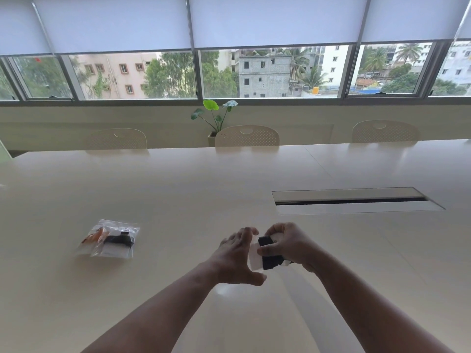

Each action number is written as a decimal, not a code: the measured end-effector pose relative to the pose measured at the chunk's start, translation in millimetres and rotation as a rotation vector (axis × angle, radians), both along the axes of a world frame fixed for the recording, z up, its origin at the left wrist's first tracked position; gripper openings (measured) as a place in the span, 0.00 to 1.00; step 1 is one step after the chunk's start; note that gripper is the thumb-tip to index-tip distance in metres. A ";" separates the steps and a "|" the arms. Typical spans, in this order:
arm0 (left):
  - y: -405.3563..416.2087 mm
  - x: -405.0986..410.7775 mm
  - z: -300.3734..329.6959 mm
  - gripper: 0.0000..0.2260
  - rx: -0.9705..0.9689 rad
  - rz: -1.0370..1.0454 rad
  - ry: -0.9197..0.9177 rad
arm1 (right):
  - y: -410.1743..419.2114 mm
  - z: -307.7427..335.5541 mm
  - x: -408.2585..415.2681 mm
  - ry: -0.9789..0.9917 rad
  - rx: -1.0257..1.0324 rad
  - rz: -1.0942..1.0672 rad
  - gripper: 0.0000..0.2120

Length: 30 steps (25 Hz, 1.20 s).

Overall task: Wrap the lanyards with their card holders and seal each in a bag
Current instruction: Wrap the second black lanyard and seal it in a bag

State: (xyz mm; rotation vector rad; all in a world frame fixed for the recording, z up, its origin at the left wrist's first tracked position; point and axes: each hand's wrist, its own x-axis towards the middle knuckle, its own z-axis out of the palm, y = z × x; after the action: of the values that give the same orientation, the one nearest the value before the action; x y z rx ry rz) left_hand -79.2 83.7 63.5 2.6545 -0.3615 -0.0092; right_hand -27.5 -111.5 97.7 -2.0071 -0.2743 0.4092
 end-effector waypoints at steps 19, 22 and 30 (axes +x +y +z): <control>-4.7 -0.4 -13.6 0.46 -0.027 0.001 -0.038 | 14.5 -7.3 -18.4 -0.039 0.008 -0.010 0.12; -3.8 -0.6 -15.3 0.47 -0.019 0.000 -0.052 | 13.5 -5.8 -15.9 0.010 -0.042 0.011 0.08; -6.8 -2.8 -14.0 0.48 -0.030 -0.012 -0.071 | 12.1 -7.5 -11.9 0.074 0.043 -0.063 0.10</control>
State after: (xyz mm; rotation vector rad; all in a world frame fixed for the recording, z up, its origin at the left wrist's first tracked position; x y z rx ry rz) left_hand -82.0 76.9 49.6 2.6276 -0.3979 0.0860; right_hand -39.4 -99.4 90.1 -1.9486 -0.1716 0.4332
